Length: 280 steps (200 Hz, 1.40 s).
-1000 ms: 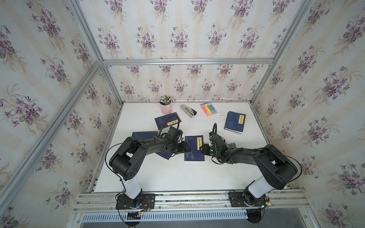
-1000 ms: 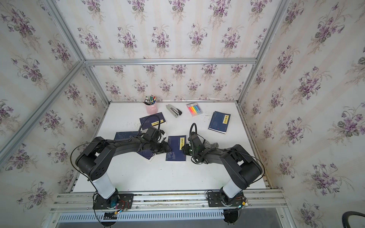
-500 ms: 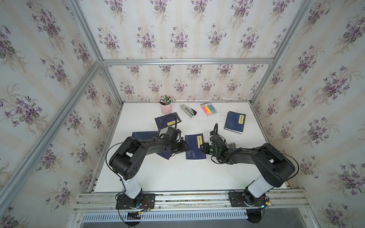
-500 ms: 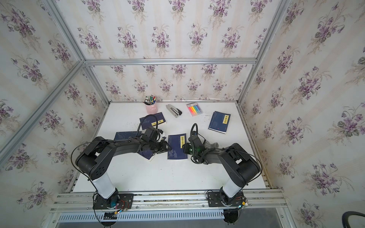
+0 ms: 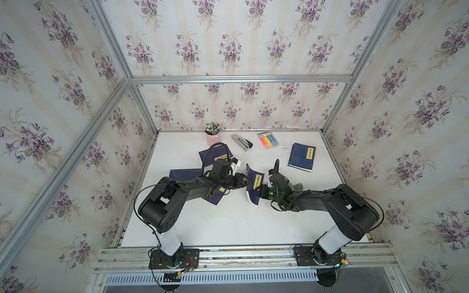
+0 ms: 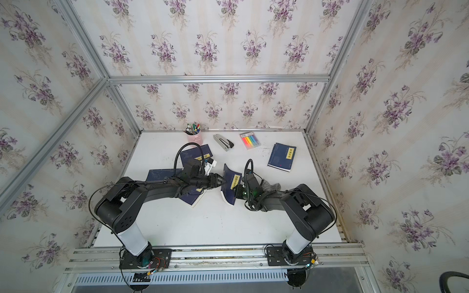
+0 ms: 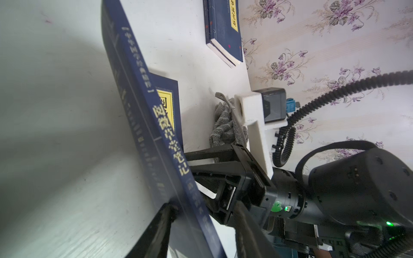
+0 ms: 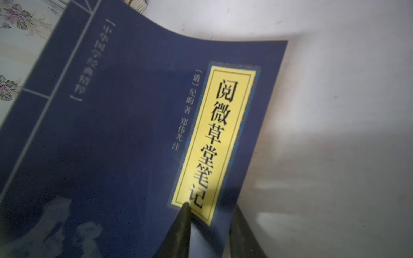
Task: Wipe the cover of the book
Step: Pick up the book from the center of the board.
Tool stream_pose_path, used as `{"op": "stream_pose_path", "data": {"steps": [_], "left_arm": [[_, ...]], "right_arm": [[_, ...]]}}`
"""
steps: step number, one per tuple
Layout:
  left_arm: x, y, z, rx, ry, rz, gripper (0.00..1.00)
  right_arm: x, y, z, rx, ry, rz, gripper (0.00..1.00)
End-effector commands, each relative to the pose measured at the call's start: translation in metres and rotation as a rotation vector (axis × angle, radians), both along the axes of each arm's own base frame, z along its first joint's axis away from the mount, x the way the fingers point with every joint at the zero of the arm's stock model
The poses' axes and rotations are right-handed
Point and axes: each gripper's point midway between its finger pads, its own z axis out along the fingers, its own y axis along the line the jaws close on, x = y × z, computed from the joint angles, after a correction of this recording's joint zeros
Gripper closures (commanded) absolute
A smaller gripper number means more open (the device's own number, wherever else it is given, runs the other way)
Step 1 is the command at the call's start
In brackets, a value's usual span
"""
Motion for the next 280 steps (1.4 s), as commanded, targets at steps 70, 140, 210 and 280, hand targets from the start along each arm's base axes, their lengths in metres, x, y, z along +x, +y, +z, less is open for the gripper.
{"op": "stream_pose_path", "data": {"steps": [70, 140, 210, 280], "left_arm": [[-0.001, 0.013, -0.016, 0.133, 0.013, 0.023, 0.86], [-0.003, 0.007, 0.031, 0.002, -0.083, -0.056, 1.00], [0.010, 0.003, 0.086, -0.267, -0.108, -0.144, 1.00], [0.013, -0.004, 0.105, -0.429, -0.099, -0.172, 1.00]], "right_arm": [[-0.047, -0.021, -0.034, -0.111, 0.219, 0.039, 0.59], [-0.015, -0.017, 0.034, 0.017, 0.015, 0.040, 0.26], [-0.017, 0.006, 0.123, 0.312, -0.195, 0.137, 0.22], [-0.005, -0.003, 0.152, 0.363, -0.268, 0.097, 0.21]]}}
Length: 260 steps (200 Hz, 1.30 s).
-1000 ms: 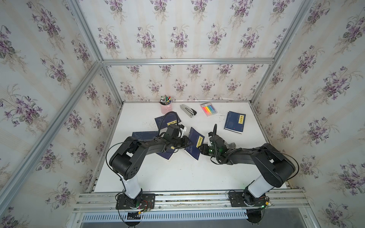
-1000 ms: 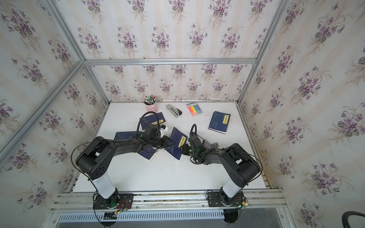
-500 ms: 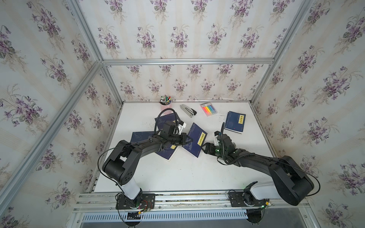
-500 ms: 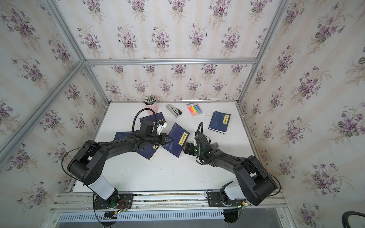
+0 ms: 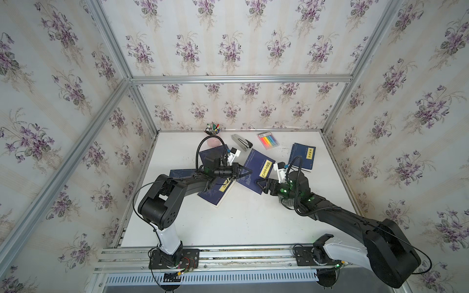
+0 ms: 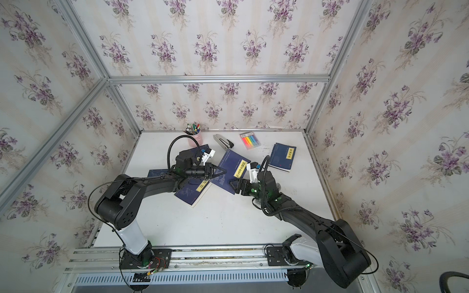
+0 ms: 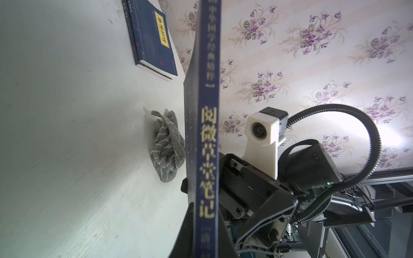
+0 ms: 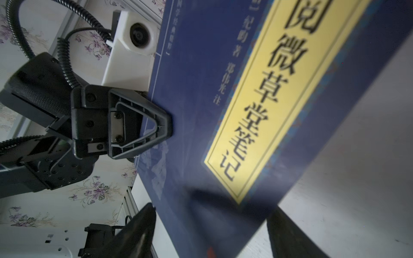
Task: Wipe the cover of the book
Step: Pick up the book from the center of the board, then place the book on the book.
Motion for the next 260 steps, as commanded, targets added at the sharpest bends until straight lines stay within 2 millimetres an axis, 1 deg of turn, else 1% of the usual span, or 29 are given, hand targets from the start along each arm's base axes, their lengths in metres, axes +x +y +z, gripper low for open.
{"op": "stream_pose_path", "data": {"steps": [1, 29, 53, 102, 132, 182, 198, 222, 235, 246, 253, 257, 260], "left_arm": [[-0.001, -0.003, 0.028, -0.112, -0.058, -0.039, 1.00], [0.002, -0.003, 0.032, -0.176, -0.045, -0.044, 1.00], [0.004, -0.003, 0.026, -0.179, -0.028, -0.041, 1.00], [0.002, -0.002, 0.022, -0.157, -0.030, -0.036, 1.00], [0.001, -0.001, 0.021, -0.144, -0.030, -0.032, 1.00], [0.003, -0.002, 0.016, -0.137, -0.018, -0.020, 1.00], [0.003, -0.003, 0.014, -0.134, -0.014, -0.020, 1.00], [0.003, -0.004, 0.014, -0.130, -0.019, -0.020, 1.00], [0.003, -0.004, 0.014, -0.122, -0.022, -0.020, 0.96], [0.003, -0.004, 0.013, -0.110, -0.021, -0.018, 0.88], [0.003, -0.003, 0.012, -0.101, -0.027, -0.017, 0.80], [0.003, -0.003, 0.011, -0.095, -0.025, -0.015, 0.73], [0.002, -0.003, 0.011, -0.090, -0.028, -0.014, 0.65]], "right_arm": [[0.004, 0.002, 0.014, 0.037, -0.040, 0.005, 0.21], [0.004, 0.001, 0.021, 0.055, -0.049, 0.000, 0.22], [0.003, 0.000, 0.028, 0.071, -0.066, -0.002, 0.24], [0.006, 0.001, 0.043, 0.087, -0.089, -0.008, 0.38], [0.012, 0.005, 0.053, 0.100, -0.104, 0.001, 0.49], [0.017, 0.011, 0.069, 0.127, -0.130, 0.012, 0.59], [0.019, 0.011, 0.070, 0.122, -0.128, 0.005, 0.68], [0.025, 0.008, 0.064, 0.081, -0.108, -0.017, 0.85], [0.027, 0.007, 0.060, 0.058, -0.096, -0.025, 0.93], [0.028, 0.007, 0.058, 0.039, -0.091, -0.024, 0.98], [0.029, 0.007, 0.057, 0.023, -0.090, -0.024, 1.00], [0.030, 0.006, 0.058, 0.014, -0.093, -0.025, 1.00], [0.030, 0.006, 0.058, 0.006, -0.094, -0.026, 1.00]]}}
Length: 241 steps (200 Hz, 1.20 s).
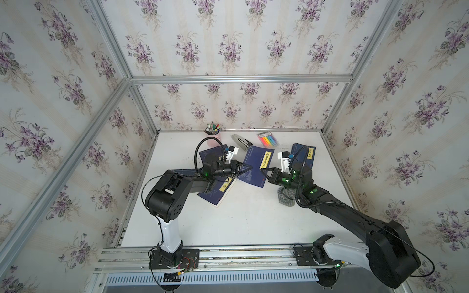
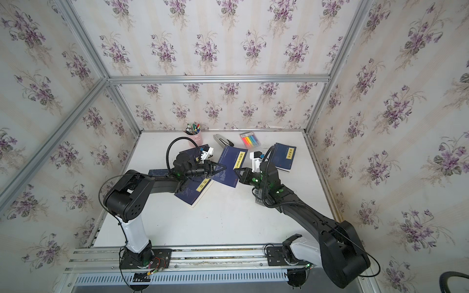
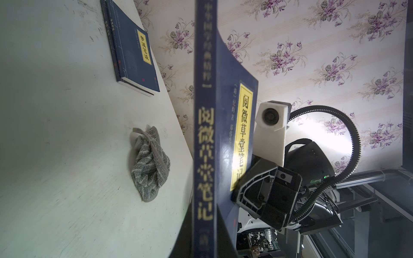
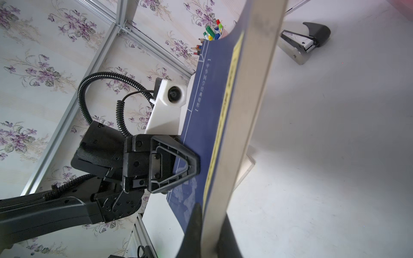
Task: Wipe the cover of the book
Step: Place the book on the book.
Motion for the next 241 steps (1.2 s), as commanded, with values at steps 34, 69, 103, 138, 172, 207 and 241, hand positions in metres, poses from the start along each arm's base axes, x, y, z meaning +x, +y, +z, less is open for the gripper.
{"op": "stream_pose_path", "data": {"steps": [34, 69, 103, 138, 172, 207, 241], "left_arm": [[-0.010, 0.005, -0.008, 0.164, -0.080, -0.016, 0.28], [-0.009, 0.032, -0.024, 0.470, -0.131, 0.059, 0.23], [-0.008, 0.063, -0.032, 0.702, -0.173, 0.126, 0.20], [-0.015, 0.078, -0.035, 0.725, -0.188, 0.128, 0.16], [-0.015, 0.092, -0.043, 0.727, -0.180, 0.141, 0.13], [-0.012, 0.097, -0.052, 0.698, -0.159, 0.160, 0.11], [-0.011, 0.107, -0.066, 0.755, -0.150, 0.196, 0.10]], "right_arm": [[0.021, -0.019, 0.014, -0.176, -0.054, -0.045, 1.00], [0.057, -0.074, 0.009, -0.266, -0.002, -0.154, 1.00], [0.097, -0.118, -0.003, -0.444, 0.027, -0.215, 1.00], [0.147, -0.168, -0.010, -0.471, 0.097, -0.220, 1.00], [0.176, -0.216, -0.029, -0.475, 0.167, -0.229, 1.00], [0.187, -0.243, -0.050, -0.503, 0.224, -0.188, 1.00], [0.186, -0.274, -0.069, -0.467, 0.278, -0.237, 1.00]]}}
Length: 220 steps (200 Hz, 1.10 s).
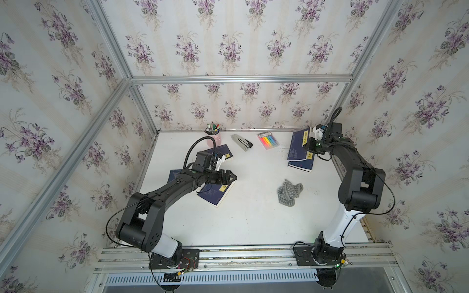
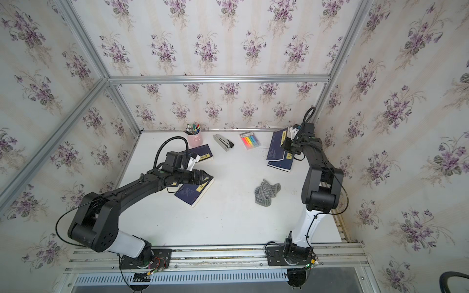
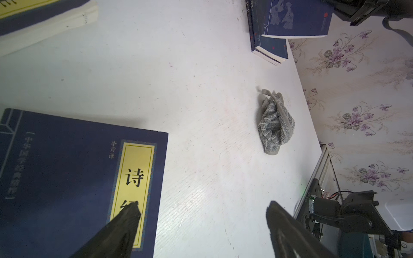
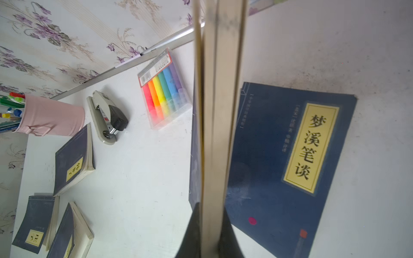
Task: Wipe the cover of the book
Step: Place the book on the book.
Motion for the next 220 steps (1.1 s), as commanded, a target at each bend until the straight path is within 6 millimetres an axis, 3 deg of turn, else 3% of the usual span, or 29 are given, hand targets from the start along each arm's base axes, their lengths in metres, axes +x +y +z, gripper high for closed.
{"op": "stream_pose_path", "data": {"steps": [1, 120, 220], "left_arm": [[0.007, 0.005, -0.003, 0.028, -0.041, 0.019, 0.10], [0.010, 0.005, -0.015, 0.018, -0.011, 0.018, 0.10], [0.012, 0.006, -0.025, 0.017, 0.016, 0.024, 0.10]], "right_arm": [[-0.005, -0.010, -0.010, 0.024, 0.020, 0.013, 1.00], [-0.015, -0.055, -0.083, 0.039, 0.152, -0.099, 1.00], [-0.011, -0.066, -0.096, 0.005, 0.187, -0.125, 1.00]]}}
